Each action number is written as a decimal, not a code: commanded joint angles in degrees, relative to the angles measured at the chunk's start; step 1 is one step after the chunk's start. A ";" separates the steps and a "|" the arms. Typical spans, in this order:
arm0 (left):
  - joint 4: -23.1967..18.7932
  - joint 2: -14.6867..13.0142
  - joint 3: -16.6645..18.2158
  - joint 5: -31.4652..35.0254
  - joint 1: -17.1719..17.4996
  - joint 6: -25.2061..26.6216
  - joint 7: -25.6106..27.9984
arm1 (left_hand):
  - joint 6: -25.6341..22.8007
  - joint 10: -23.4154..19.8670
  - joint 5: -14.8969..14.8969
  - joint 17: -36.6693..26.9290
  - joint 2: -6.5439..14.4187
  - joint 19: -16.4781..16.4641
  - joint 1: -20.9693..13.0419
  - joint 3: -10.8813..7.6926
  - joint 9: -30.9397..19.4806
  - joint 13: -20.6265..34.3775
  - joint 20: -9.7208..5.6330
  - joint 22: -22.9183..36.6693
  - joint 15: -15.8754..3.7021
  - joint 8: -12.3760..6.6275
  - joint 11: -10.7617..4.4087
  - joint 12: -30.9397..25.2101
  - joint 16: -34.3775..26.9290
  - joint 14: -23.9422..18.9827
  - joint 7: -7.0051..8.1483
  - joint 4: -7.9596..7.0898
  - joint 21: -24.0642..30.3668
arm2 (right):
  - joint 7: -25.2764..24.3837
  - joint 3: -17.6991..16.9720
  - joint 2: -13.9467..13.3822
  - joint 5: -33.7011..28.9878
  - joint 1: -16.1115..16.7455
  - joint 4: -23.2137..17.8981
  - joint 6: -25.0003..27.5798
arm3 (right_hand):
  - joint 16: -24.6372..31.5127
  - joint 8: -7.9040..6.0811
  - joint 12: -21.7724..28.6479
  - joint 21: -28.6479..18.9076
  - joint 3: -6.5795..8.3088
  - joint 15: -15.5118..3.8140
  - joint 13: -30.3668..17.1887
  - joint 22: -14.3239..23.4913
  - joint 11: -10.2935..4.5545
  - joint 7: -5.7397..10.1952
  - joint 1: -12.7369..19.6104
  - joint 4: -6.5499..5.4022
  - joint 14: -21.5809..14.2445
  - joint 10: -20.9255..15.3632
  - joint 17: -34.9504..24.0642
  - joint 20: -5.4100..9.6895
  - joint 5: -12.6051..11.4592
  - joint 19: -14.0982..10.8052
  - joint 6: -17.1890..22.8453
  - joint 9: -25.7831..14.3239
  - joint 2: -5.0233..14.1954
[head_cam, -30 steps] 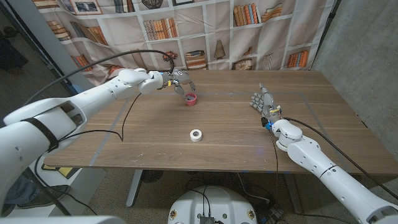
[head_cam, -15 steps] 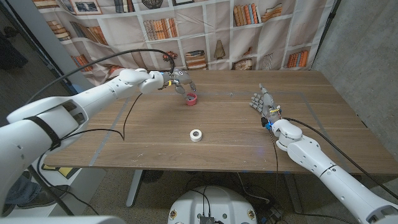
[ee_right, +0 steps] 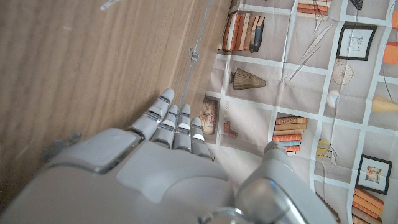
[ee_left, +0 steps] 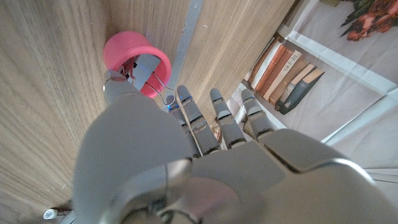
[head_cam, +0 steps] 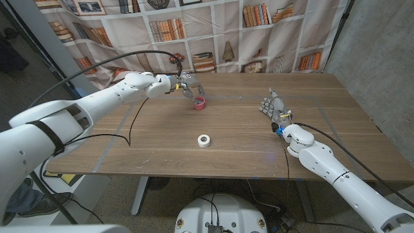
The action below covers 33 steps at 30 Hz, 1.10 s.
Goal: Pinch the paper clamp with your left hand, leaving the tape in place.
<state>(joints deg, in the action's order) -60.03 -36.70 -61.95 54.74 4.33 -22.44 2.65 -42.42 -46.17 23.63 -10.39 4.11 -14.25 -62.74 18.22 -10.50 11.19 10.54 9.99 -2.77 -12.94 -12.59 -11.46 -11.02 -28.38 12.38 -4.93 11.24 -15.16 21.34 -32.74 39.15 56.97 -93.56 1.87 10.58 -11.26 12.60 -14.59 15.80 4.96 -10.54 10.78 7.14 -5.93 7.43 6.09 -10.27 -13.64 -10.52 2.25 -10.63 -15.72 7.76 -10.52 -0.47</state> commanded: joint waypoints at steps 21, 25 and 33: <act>2.66 1.03 0.63 -4.18 0.29 -1.88 2.23 | -12.14 -10.04 -1.29 -0.05 3.81 -2.44 -7.57 -0.76 0.18 -0.08 -3.08 0.08 -9.17 -1.50 -0.05 -0.55 -0.50 -6.19 -0.61 0.41 0.12 | -0.18 0.20 0.12 0.06 0.02 0.07 0.25 | -0.05 0.03 -0.25 0.05 -0.16 0.05 -0.11 0.20 -0.24 -0.04 -0.04 -0.02 -0.37 -0.49 -0.14 0.50 0.06 -0.42 0.02 -0.34 0.40; 3.06 1.21 0.68 -4.64 0.21 -2.13 2.32 | -13.81 -11.19 -1.51 -0.04 4.43 -2.70 -8.15 -0.91 0.23 -0.10 -3.20 0.07 -9.25 -1.65 -0.07 -0.55 -0.50 -6.93 -0.72 0.17 0.14 | -0.25 0.22 0.12 0.01 0.03 0.06 0.25 | -0.04 0.02 -0.27 0.07 -0.18 0.06 -0.11 0.21 -0.19 -0.01 -0.05 -0.02 -0.38 -0.47 -0.14 0.50 0.06 -0.42 0.03 -0.34 0.40; 2.79 1.17 1.10 -5.34 0.27 -1.91 2.85 | -15.01 -12.79 -1.91 0.00 5.03 -3.53 -9.07 -1.07 0.29 -0.15 -3.20 0.06 -9.15 -1.26 -0.04 -0.41 -0.38 -7.80 -1.12 -0.25 0.28 | -0.21 0.15 0.11 -0.02 0.00 0.04 0.06 | -0.07 0.02 -0.26 0.09 -0.23 0.01 -0.12 0.21 -0.21 -0.02 -0.07 -0.02 -0.31 -0.51 -0.15 0.47 0.06 -0.41 0.05 -0.34 0.41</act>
<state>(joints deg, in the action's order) -57.31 -35.66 -61.37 50.51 4.69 -24.30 5.08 -53.54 -58.13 21.96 -10.41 7.35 -17.07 -70.49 17.44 -9.97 10.78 7.25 9.86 -3.27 -14.41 -12.68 -11.68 -11.25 -35.46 10.68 -4.30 11.28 -15.22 21.62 -32.65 39.15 56.88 -93.43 2.17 10.58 -11.26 12.60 -14.59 15.81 4.86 -10.54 10.78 7.14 -5.93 7.43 6.08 -10.17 -13.64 -10.52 2.25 -10.64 -15.72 7.76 -10.52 -0.47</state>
